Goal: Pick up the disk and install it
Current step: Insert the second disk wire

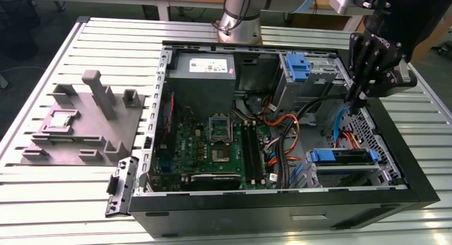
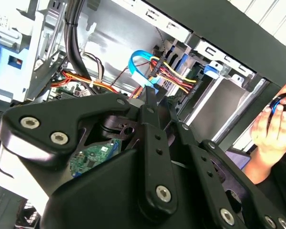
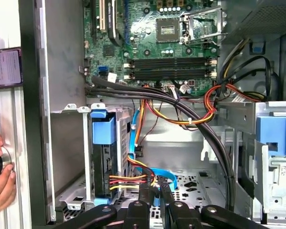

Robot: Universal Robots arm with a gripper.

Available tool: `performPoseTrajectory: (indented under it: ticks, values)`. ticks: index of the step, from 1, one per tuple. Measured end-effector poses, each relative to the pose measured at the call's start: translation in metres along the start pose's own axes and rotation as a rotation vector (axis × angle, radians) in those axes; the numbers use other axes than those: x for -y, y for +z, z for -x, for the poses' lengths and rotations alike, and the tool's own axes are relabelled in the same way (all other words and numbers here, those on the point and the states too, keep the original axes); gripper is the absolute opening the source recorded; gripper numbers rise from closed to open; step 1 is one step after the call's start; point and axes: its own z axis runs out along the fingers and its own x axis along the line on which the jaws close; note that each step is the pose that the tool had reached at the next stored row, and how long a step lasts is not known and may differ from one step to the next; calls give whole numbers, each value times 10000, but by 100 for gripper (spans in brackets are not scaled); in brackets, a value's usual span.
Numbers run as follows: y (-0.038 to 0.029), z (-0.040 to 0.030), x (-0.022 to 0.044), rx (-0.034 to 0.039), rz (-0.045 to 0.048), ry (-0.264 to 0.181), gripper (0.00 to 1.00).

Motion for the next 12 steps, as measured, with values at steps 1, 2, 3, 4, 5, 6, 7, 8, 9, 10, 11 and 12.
performPoseTrajectory:
  ticks: [1,2,3,4,5,6,7,8,9,10,11,12]
  values:
    - [4,2,3,-14,11,74,24]
    - [12,5,9,-27,21,131,24]
    - [22,8,20,-37,29,173,24]
    - [32,10,34,-48,36,198,24]
    - [40,12,51,-72,43,216,24]
    - [45,13,62,-108,48,222,24]
    - [49,13,66,-160,53,221,24]
    - [52,14,67,-216,61,218,24]
    - [55,14,66,-285,73,213,24]
    - [58,14,67,-357,91,205,24]
    - [63,15,67,-414,114,197,24]
    - [70,16,66,-452,145,190,24]
